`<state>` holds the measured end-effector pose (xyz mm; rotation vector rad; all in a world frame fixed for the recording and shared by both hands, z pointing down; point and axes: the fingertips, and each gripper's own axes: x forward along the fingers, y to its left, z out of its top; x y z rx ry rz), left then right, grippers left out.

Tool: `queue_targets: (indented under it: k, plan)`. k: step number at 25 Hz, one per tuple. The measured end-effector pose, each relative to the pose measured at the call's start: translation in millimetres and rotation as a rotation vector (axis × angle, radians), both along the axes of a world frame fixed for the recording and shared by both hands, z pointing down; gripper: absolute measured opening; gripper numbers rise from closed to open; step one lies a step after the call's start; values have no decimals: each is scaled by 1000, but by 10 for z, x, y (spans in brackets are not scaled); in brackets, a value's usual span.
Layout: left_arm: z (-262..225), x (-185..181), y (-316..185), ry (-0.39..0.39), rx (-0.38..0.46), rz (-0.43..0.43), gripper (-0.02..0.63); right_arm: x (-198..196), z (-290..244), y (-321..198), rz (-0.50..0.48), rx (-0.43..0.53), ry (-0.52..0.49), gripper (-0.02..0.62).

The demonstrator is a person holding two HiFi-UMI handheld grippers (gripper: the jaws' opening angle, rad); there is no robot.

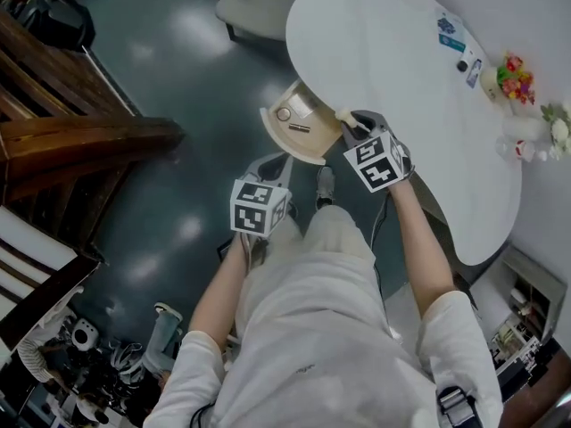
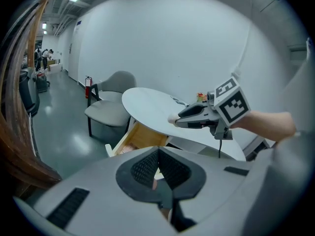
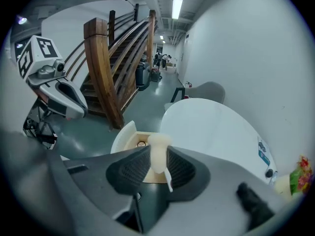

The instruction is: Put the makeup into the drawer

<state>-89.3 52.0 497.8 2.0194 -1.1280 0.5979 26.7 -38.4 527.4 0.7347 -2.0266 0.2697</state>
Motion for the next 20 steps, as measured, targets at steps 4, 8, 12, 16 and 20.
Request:
queue_targets:
  k: [4, 8, 12, 16, 20]
  plan:
    - [100, -94, -85, 0, -3, 24, 9, -172, 74, 186, 15, -25, -11, 103]
    - [271, -135, -162, 5, -19, 27, 9, -311, 290, 362, 9, -63, -3, 103]
    - [496, -156, -222, 7, -42, 29, 9, -421, 623, 444, 8, -106, 10, 103]
    - [777, -184, -318, -2, -70, 22, 9, -519, 1034, 356, 12, -136, 10, 103]
    - [1046, -229, -409, -27, -90, 16, 9, -629, 1456, 264, -16, -158, 26, 104]
